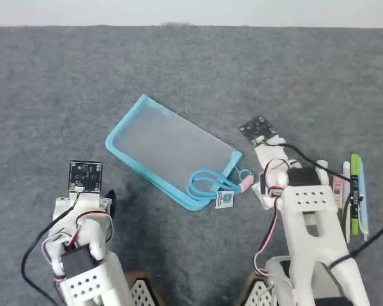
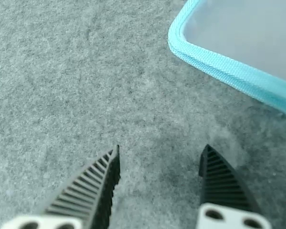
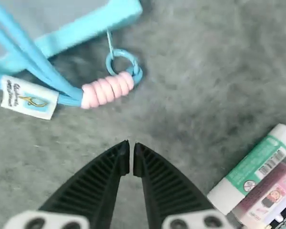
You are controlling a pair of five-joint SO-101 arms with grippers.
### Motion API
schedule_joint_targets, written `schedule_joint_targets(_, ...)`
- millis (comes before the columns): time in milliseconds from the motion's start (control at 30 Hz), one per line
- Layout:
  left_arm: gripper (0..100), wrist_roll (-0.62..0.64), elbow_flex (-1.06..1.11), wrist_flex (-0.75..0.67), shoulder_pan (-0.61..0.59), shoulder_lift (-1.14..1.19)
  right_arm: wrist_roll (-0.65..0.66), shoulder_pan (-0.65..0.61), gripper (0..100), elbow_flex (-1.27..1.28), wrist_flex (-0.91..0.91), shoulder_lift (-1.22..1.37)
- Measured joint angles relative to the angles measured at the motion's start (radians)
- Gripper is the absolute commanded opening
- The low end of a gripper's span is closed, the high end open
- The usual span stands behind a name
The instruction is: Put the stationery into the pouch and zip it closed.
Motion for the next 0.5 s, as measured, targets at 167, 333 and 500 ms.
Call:
schedule_joint_targets(167, 25, 0.000, 0.000, 0.000, 0.000, 0.000, -0.239, -0.160, 1.3, -0.157, 0.006, 0.005)
schedule_joint_targets(333, 25, 0.000, 0.000, 0.000, 0.000, 0.000, -0.265, -0.293, 1.3, -0.308, 0.006, 0.187)
schedule_joint_targets(500, 25, 0.000, 0.000, 0.000, 0.000, 0.000, -0.267, -0.305, 1.2, -0.499, 0.006, 0.470)
